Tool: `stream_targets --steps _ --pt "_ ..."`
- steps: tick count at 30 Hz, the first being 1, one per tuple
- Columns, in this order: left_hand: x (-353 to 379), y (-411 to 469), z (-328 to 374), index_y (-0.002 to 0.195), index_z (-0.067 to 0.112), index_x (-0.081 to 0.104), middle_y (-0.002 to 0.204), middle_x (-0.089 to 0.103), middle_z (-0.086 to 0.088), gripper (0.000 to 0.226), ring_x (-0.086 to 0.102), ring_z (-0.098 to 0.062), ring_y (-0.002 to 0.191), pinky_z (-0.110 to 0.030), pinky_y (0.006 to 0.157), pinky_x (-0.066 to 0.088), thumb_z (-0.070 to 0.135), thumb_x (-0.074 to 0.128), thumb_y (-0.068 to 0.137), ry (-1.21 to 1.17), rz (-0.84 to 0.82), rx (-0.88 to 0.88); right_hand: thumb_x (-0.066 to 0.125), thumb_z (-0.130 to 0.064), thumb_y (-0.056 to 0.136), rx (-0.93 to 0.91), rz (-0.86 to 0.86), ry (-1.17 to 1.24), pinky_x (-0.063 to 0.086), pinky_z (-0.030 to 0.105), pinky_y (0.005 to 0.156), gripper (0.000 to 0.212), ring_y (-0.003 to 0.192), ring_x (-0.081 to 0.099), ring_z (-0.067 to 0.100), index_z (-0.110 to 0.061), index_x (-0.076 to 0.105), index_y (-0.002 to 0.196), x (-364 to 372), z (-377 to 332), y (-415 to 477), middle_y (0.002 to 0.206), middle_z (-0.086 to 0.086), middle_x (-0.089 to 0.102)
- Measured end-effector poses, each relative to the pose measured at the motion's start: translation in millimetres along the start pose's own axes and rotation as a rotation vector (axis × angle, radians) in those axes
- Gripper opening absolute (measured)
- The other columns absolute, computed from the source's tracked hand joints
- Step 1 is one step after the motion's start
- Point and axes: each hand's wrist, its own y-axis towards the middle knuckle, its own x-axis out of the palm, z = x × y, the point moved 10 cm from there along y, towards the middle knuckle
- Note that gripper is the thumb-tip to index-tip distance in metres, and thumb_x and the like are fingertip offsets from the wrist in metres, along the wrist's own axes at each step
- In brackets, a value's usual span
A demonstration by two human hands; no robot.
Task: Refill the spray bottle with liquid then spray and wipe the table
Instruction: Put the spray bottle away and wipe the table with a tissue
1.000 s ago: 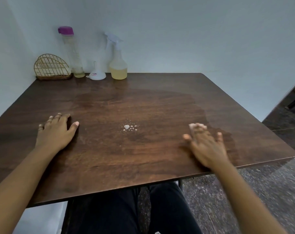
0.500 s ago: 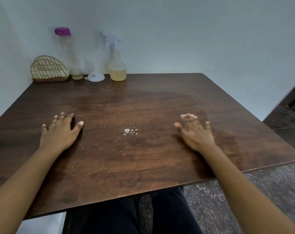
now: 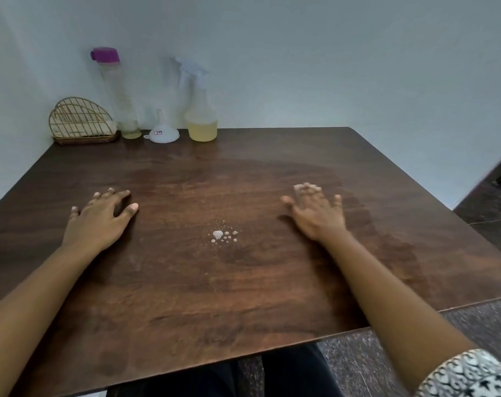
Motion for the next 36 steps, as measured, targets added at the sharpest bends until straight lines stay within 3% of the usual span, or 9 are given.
stream_targets --steps 3,6,11,14,20,23,31,33,36 --pt "0.9 7.5 1.4 0.145 0.030 0.036 0.159 0.022 -0.001 0.055 0.016 -0.023 0.147 -0.056 0.115 0.011 0.053 0.035 0.096 0.023 -0.002 0.003 0.006 -0.071 0.087 0.205 -0.027 -0.027 -0.003 0.054 0.115 0.082 0.147 0.001 0.014 -0.021 0.011 0.151 -13.7 78.1 7.9 0.160 -0.003 0.004" --pt "1.5 8.5 1.8 0.145 0.031 0.035 0.159 0.022 -0.001 0.055 0.016 -0.023 0.147 -0.056 0.114 0.011 0.054 0.034 0.096 0.036 0.007 0.005 0.007 -0.073 0.086 0.269 -0.014 -0.023 -0.003 0.053 0.117 0.087 0.147 0.000 0.018 -0.016 0.010 0.152 -13.1 73.3 24.1 0.160 0.002 0.004" --pt "2.3 10.0 -2.2 0.145 0.033 0.035 0.159 0.021 0.000 0.056 0.015 -0.021 0.147 -0.057 0.114 0.011 0.056 0.033 0.094 0.030 0.005 -0.014 0.008 -0.073 0.085 -0.113 -0.032 0.010 -0.007 0.049 0.116 0.087 0.147 -0.001 0.017 -0.017 0.010 0.152 13.6 -83.5 40.1 0.160 0.001 0.005" --pt "1.3 9.8 -5.3 0.146 0.033 0.032 0.160 0.019 0.000 0.059 0.013 -0.022 0.148 -0.058 0.114 0.008 0.060 0.032 0.093 0.037 0.006 -0.054 0.004 -0.072 0.086 -0.162 -0.074 0.021 -0.010 0.050 0.114 0.083 0.147 -0.005 0.013 -0.021 0.006 0.151 16.2 -85.7 47.2 0.160 -0.003 -0.001" --pt "2.7 11.5 -6.6 0.146 0.034 0.031 0.160 0.018 0.001 0.060 0.012 -0.022 0.148 -0.058 0.114 0.008 0.061 0.032 0.092 0.031 0.005 -0.067 0.004 -0.071 0.087 0.266 -0.033 -0.055 -0.002 0.056 0.115 0.083 0.147 0.003 0.017 -0.019 0.011 0.151 -14.2 75.6 72.8 0.160 0.000 0.005" --pt "2.6 14.9 -7.7 0.146 0.034 0.032 0.160 0.018 0.003 0.059 0.012 -0.020 0.148 -0.058 0.114 0.008 0.060 0.033 0.093 0.013 0.004 -0.080 0.003 -0.072 0.086 0.365 -0.019 -0.055 0.000 0.054 0.116 0.089 0.147 0.003 0.022 -0.012 0.011 0.151 -14.9 79.3 79.6 0.160 0.005 0.007" --pt "1.1 14.1 -7.8 0.146 0.035 0.031 0.160 0.018 0.003 0.059 0.012 -0.019 0.148 -0.056 0.115 0.008 0.059 0.033 0.093 0.000 0.006 -0.093 0.004 -0.075 0.084 -0.142 -0.069 0.017 -0.010 0.051 0.114 0.090 0.147 -0.002 0.020 -0.014 0.007 0.152 22.9 -144.3 91.8 0.160 0.003 0.003" --pt "0.3 13.6 -8.3 0.147 0.035 0.031 0.160 0.018 0.003 0.059 0.012 -0.019 0.148 -0.056 0.115 0.008 0.059 0.033 0.093 -0.001 0.003 -0.096 0.003 -0.074 0.085 -0.149 -0.079 0.017 -0.011 0.051 0.114 0.088 0.147 -0.003 0.017 -0.018 0.007 0.152 23.6 -137.4 92.5 0.160 0.000 0.001" --pt "0.4 13.5 -8.5 0.147 0.035 0.030 0.160 0.017 0.003 0.059 0.012 -0.019 0.148 -0.055 0.116 0.008 0.059 0.033 0.093 -0.007 -0.007 -0.093 0.005 -0.072 0.086 0.014 -0.032 0.006 -0.007 0.053 0.114 0.083 0.147 0.000 0.015 -0.021 0.009 0.152 8.4 -59.9 100.0 0.160 -0.002 0.003"
